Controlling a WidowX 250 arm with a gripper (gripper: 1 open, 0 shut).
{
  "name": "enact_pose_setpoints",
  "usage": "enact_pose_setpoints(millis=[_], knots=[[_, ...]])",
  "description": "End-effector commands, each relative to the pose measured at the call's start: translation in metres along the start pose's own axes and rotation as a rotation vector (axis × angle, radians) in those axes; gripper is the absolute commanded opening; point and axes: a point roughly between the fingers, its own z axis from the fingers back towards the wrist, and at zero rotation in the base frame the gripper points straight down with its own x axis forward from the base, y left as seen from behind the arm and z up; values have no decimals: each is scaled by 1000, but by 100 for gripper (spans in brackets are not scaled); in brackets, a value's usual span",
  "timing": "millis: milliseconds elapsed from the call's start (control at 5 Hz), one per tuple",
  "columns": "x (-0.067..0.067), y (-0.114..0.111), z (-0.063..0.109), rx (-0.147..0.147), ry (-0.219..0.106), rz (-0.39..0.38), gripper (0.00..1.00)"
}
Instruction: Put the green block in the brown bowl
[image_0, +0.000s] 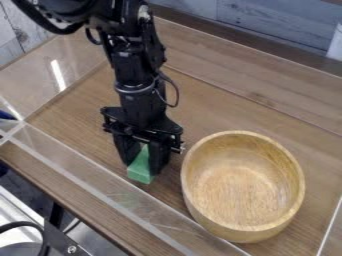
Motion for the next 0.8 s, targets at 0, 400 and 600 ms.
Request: enact_pose_setpoints(millis=[0,400,600], knots=[[7,1,13,1,-64,-4,0],[5,2,11,-2,-64,-11,0],[4,2,11,-4,-65,-12,0]])
